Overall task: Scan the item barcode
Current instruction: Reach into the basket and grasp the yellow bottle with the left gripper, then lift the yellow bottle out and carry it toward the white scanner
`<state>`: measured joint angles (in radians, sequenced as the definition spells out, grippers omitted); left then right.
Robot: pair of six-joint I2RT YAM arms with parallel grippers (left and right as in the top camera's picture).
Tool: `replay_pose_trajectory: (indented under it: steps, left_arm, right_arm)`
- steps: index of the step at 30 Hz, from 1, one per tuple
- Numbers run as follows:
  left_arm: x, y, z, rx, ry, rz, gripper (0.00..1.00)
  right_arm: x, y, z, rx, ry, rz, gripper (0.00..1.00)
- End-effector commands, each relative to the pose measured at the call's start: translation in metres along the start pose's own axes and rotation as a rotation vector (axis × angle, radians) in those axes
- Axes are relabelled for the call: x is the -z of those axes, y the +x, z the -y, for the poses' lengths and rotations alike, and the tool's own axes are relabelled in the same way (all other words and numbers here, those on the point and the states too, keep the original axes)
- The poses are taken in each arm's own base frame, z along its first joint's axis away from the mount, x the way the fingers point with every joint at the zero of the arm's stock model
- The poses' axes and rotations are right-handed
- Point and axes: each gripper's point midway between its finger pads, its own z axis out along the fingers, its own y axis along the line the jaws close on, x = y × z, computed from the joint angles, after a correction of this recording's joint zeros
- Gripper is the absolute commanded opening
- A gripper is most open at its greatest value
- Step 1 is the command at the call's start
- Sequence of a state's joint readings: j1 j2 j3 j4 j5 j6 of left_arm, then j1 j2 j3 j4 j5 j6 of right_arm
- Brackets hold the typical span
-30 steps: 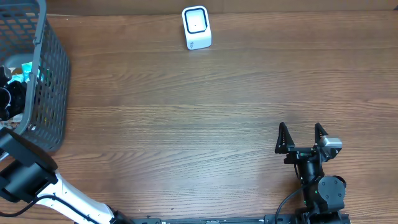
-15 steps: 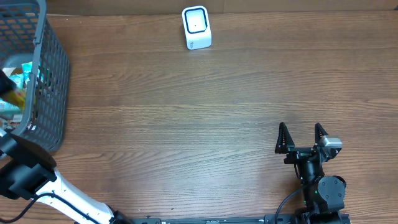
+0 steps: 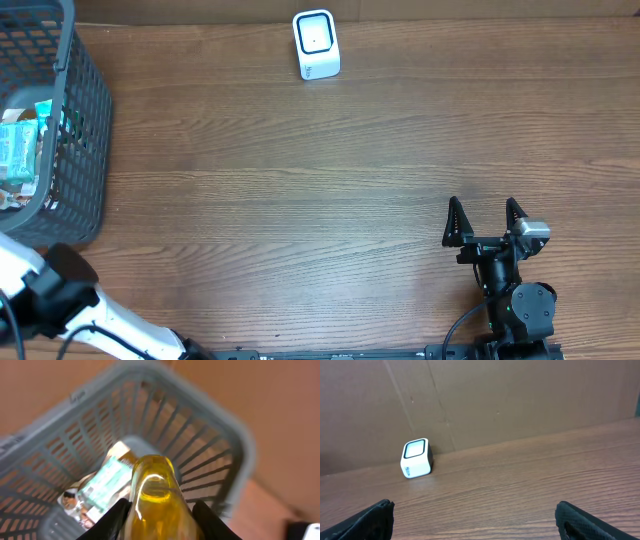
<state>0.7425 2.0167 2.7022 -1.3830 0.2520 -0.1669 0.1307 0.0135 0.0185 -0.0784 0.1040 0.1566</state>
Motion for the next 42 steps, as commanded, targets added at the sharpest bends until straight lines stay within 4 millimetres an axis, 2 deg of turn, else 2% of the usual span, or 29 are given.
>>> replay_pose_trajectory:
  steps: [1, 6, 9, 15, 19, 21, 27, 42]
  left_arm:
    - [0.067, -0.018, 0.037, 0.060, 0.096, 0.136, 0.25]
    - [0.098, -0.007, 0.059, 0.062, 0.161, 0.133, 0.25]
    - [0.107, 0.009, 0.077, 0.043, 0.190, 0.095, 0.21]
    - [0.102, 0.055, 0.120, -0.017, 0.252, -0.067, 0.17]
    - [0.096, 0.083, 0.160, -0.088, 0.330, -0.158, 0.05]
    - [0.098, 0.099, 0.181, -0.129, 0.370, -0.199, 0.04]
    - [0.115, 0.127, 0.225, -0.194, 0.525, -0.278, 0.05]
    - [0.147, 0.189, 0.285, -0.340, 0.683, -0.418, 0.04]
  right_arm:
    - [0.000, 0.002, 0.001, 0.005, -0.001, 0.005, 1.00]
    - [0.000, 0.002, 0.001, 0.005, -0.001, 0.005, 1.00]
    - [0.000, 0.002, 0.001, 0.005, -0.001, 0.005, 1.00]
    - [0.000, 0.002, 0.001, 0.005, -0.001, 0.004, 1.00]
    - [0.000, 0.002, 0.001, 0.005, -0.001, 0.005, 1.00]
    - [0.000, 0.002, 0.001, 0.005, -0.001, 0.005, 1.00]
    - [0.000, 0.002, 0.001, 0.005, -0.001, 0.005, 1.00]
    - [0.000, 0.002, 0.001, 0.005, -0.001, 0.005, 1.00]
